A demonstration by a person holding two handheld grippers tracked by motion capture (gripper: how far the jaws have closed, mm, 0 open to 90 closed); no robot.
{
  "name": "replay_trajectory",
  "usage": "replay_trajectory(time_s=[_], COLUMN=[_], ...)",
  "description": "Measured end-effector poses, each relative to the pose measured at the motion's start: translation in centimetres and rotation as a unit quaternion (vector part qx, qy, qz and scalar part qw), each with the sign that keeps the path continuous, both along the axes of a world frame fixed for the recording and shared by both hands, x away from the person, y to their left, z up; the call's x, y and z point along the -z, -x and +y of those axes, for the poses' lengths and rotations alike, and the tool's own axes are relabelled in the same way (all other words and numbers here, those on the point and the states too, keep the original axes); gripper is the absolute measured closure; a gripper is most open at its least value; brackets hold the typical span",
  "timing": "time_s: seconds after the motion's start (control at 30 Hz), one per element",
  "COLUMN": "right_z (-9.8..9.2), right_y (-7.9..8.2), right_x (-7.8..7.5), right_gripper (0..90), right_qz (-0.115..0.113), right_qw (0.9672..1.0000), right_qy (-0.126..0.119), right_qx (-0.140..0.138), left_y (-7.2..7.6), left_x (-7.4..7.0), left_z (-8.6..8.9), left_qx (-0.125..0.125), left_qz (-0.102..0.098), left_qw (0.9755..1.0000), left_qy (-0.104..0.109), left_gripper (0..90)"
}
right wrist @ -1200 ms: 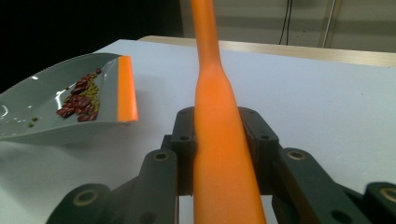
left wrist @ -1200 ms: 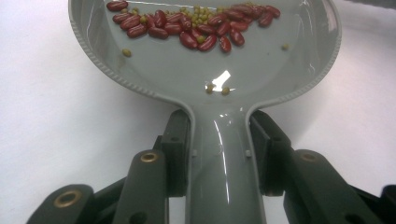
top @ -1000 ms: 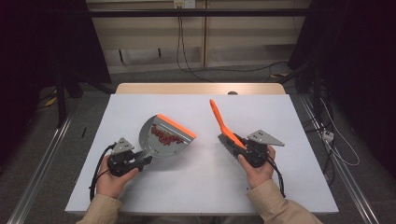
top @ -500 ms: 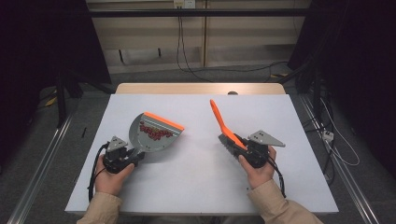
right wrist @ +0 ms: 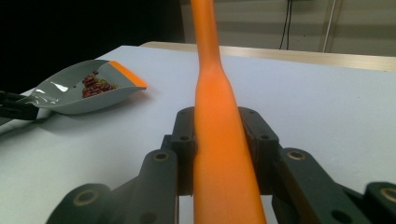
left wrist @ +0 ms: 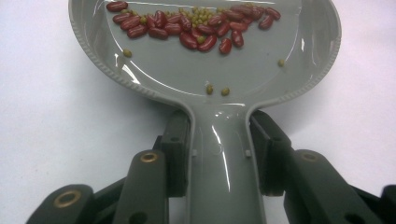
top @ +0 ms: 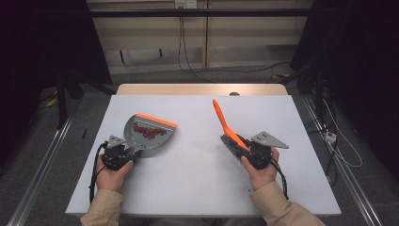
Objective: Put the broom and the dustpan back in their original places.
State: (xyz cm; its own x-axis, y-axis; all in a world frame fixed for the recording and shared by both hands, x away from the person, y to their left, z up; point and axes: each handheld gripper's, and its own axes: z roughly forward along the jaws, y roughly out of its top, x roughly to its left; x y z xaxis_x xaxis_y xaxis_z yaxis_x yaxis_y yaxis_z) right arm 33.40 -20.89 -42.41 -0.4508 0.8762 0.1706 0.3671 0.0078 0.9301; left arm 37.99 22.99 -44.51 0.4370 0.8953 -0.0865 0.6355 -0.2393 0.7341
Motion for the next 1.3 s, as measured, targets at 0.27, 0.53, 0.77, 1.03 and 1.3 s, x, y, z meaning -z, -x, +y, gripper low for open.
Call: replay_trajectory(time_s=[0.27, 0.53, 0.77, 1.03, 1.3], right_z=[0.0, -0.1, -0.2, -0.2, -0.2], right_y=[0.1, 0.1, 0.2, 0.2, 0.2], right_x=[0.0, -0.1, -0.2, -0.2, -0.2], right_gripper=[70.1, 70.1, 70.1, 70.1, 70.1], right_qz=[-0.001, -0.002, -0.004, -0.006, -0.007], right_qw=[1.0000, 1.0000, 1.0000, 0.9999, 0.9999], right_qy=[-0.001, -0.003, -0.006, -0.008, -0.010], right_qx=[0.002, 0.002, 0.002, 0.002, 0.000], left_y=[-0.1, 0.3, 0.9, 1.9, 1.3], left_x=[0.1, -0.2, -0.8, -3.2, -2.5], left_z=[0.0, 0.0, 0.1, 1.1, 3.6], left_qx=[-0.005, 0.001, 0.013, 0.027, -0.007], left_qz=[0.007, 0.005, -0.001, -0.025, -0.012], left_qw=[1.0000, 0.9999, 0.9997, 0.9991, 0.9999], left_qy=[-0.003, 0.011, 0.019, 0.019, 0.008], left_gripper=[62.4, 59.5, 51.5, 51.9, 89.8])
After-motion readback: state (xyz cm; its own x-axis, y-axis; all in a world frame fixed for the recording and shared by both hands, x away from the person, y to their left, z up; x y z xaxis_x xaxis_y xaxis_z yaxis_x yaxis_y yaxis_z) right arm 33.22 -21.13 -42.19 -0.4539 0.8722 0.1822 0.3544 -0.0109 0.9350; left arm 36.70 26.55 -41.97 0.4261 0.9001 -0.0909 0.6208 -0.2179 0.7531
